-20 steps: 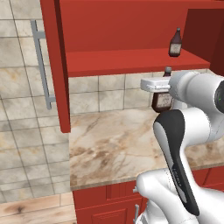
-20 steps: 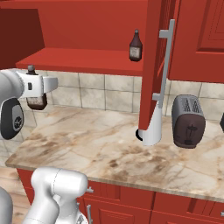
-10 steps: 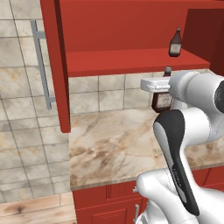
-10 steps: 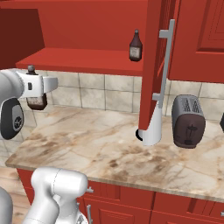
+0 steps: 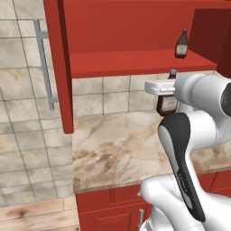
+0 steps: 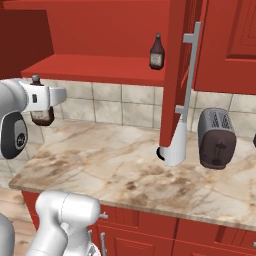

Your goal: Move the ketchup and ketchup from the cabinet to the dining counter.

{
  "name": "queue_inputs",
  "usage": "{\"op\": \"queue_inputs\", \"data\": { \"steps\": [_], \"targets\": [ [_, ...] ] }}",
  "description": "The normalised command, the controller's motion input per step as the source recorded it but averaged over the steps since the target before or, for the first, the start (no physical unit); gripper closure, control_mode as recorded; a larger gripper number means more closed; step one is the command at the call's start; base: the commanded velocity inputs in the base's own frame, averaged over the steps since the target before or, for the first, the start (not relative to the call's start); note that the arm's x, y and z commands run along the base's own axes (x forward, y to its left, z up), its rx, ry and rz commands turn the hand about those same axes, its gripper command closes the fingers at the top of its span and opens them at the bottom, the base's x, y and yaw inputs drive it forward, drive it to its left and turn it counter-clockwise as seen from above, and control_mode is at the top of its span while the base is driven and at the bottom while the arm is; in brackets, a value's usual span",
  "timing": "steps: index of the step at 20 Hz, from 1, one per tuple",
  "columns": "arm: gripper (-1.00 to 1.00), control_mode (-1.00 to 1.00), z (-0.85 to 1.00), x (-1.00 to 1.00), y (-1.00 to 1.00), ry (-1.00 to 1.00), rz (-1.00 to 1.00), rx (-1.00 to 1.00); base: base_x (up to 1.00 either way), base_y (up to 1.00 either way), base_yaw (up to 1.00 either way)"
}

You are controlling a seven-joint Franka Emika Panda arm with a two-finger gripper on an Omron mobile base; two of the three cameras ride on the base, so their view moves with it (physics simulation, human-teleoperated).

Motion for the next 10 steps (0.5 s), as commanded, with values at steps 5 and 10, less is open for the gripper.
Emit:
{"op": "queue_inputs", "data": {
  "steps": [5,10],
  "targets": [
    [1.0,1.0,0.0,0.0,0.0,0.0,0.0,0.0,-0.56,0.0,0.01],
    [1.0,1.0,0.0,0.0,0.0,0.0,0.0,0.0,-0.45,0.0,0.0]
  ]
}}
